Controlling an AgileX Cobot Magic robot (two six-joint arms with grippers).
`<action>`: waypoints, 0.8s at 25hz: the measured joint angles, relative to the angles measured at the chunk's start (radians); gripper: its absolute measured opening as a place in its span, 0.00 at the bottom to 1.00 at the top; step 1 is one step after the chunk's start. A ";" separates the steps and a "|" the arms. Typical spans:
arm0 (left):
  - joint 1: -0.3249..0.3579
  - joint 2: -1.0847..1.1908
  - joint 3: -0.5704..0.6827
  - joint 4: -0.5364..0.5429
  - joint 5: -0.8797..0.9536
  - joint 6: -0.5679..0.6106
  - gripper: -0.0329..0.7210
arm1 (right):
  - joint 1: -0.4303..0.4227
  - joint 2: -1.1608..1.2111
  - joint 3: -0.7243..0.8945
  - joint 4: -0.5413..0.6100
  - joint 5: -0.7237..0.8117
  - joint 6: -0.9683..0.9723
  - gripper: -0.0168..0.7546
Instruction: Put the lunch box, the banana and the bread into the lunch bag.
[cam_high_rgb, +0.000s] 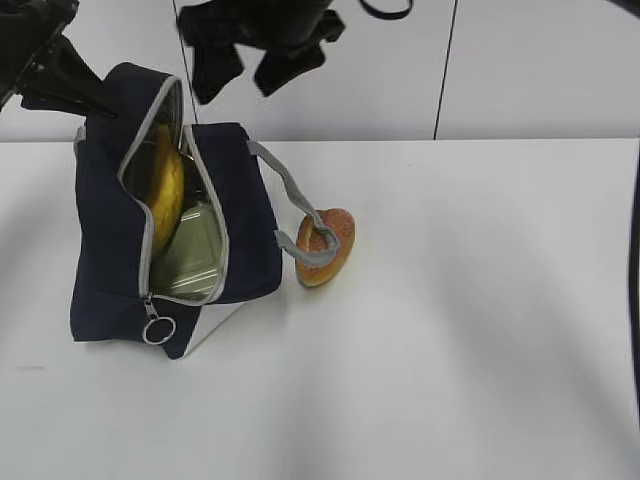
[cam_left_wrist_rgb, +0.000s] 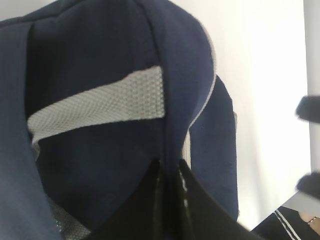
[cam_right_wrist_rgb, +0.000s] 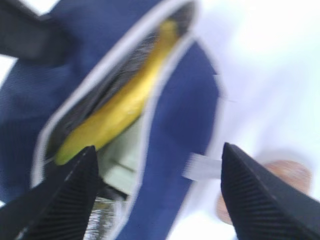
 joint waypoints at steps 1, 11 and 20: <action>0.000 0.000 0.000 0.000 0.000 0.000 0.02 | -0.024 -0.013 0.012 -0.002 0.003 0.006 0.78; 0.000 0.000 0.000 0.031 0.000 0.000 0.02 | -0.211 -0.182 0.358 -0.024 0.003 0.076 0.78; 0.000 0.000 0.000 0.033 0.000 0.000 0.02 | -0.211 -0.182 0.640 0.017 -0.283 0.217 0.78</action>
